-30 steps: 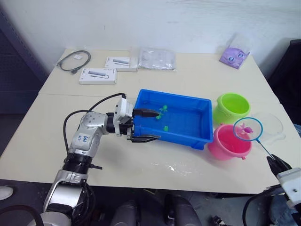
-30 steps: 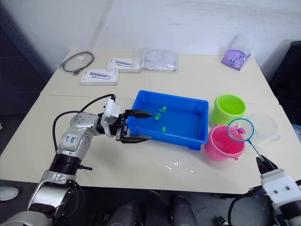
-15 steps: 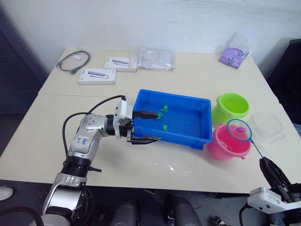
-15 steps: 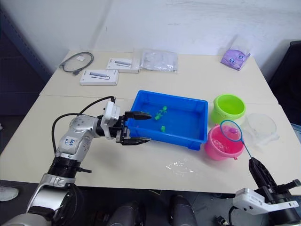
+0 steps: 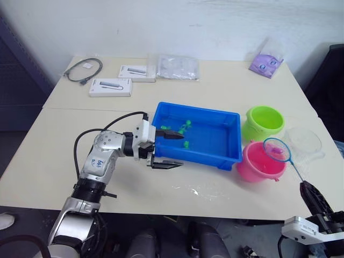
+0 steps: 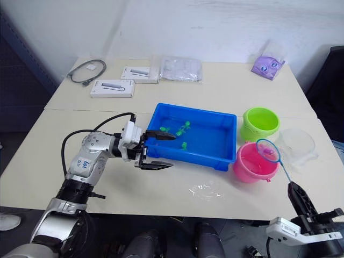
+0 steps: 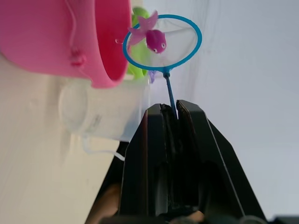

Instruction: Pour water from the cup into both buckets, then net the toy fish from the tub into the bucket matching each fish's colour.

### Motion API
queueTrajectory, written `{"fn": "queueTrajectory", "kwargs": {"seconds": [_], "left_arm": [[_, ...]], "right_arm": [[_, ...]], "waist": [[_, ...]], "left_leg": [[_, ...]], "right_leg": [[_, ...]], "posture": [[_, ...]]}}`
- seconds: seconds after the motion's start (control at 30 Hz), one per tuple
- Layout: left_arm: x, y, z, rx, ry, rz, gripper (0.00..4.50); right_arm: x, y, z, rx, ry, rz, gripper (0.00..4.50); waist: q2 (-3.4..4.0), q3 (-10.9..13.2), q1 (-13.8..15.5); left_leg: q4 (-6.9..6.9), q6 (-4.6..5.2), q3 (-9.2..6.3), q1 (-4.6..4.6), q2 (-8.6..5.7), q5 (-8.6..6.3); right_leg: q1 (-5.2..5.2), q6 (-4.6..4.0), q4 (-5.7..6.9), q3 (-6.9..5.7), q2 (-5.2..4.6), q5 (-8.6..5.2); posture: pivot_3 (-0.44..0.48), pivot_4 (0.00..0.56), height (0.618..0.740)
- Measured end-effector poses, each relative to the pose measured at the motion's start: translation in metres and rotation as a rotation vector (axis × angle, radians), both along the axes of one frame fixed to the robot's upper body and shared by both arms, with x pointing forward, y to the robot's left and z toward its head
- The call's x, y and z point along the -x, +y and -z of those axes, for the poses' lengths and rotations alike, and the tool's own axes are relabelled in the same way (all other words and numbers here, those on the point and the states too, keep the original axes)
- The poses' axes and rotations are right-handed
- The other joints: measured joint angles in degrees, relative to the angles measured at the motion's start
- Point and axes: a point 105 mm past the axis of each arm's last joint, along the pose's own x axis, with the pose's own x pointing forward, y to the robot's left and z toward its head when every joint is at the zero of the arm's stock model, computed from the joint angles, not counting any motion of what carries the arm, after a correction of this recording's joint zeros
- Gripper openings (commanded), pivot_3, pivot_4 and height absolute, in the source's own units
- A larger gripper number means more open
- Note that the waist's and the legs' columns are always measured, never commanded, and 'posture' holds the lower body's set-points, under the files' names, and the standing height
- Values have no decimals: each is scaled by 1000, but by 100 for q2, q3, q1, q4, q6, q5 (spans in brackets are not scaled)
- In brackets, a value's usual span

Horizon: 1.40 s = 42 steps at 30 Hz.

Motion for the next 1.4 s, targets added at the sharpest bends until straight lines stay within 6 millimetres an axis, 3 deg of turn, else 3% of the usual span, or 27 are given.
{"fn": "queueTrajectory", "kwargs": {"seconds": [0.3, 0.47, 0.53, 0.67, 0.73, 0.93, 1.03, 1.1, 1.27, 1.4], "left_arm": [[6, 4, 4, -24, 1, 2, 4415], [8, 6, 8, -14, 38, -28, 4415], [7, 8, 5, -1, 34, -39, 4415], [2, 19, 0, 40, 59, -95, 4415], [0, 27, -1, 53, 77, -128, 4415], [-8, 53, -8, 58, 85, -229, 4415], [-14, 59, -9, 63, 89, -264, 4415], [-15, 64, -8, 58, 91, -284, 4415], [-21, 87, -10, 32, 77, -369, 4415], [-18, 106, -6, -61, 72, -407, 4415]], "right_arm": [[2, 3, 5, -1, 41, -31, 0], [-2, 4, -6, -75, 8, -64, 0], [-7, 10, -11, -189, 12, -111, 0], [-20, 36, -14, -617, 114, -257, 0], [-25, 43, -26, -821, 153, -315, 0], [-43, 62, -52, -1151, 298, -485, 0], [-69, 73, -76, -1167, 306, -576, 0], [-83, 90, -82, -1148, 372, -630, 0], [-109, 118, -65, -1116, 584, -642, 0], [-122, 127, -58, -1054, 680, -618, 0]], "waist": [[0, 0, -32], [-1, 1, -75], [-2, 1, -82], [-2, 1, -101], [-2, 1, -82], [-4, 2, -78], [-4, 2, -84], [-5, 3, -78], [-5, 3, -69], [-6, 4, -60]], "left_leg": [[-3, 1, -2, 2, 2, 0], [-2, 2, -2, 4, 1, 1], [-2, 2, -2, 7, 2, 1], [-1, 2, -2, 15, 7, 1], [1, 3, -6, 14, 7, 1], [7, 6, -10, 13, 6, -1], [14, 6, -10, 12, 6, 0], [11, 1, -17, 9, 8, 0], [11, -1, -16, -3, 5, 1], [15, 3, -18, -8, 4, -2]], "right_leg": [[0, -3, 3, 0, 0, -2], [0, -3, 7, 2, -3, -2], [2, -3, 9, 2, -2, -2], [2, -7, 24, 2, -1, -4], [3, -7, 26, 0, -4, -4], [5, -6, 22, -2, -13, -3], [4, -6, 28, -4, -13, -3], [-1, -9, 30, -12, -10, -5], [-9, -10, 26, -18, -13, -6], [-9, -9, 19, -23, -16, -5]], "posture": [[0, 150, 740], [0, 150, 740], [0, 150, 740], [0, 150, 740], [0, 150, 740], [0, 150, 740], [0, 150, 740], [0, 150, 740], [0, 150, 740], [0, 150, 740]]}}
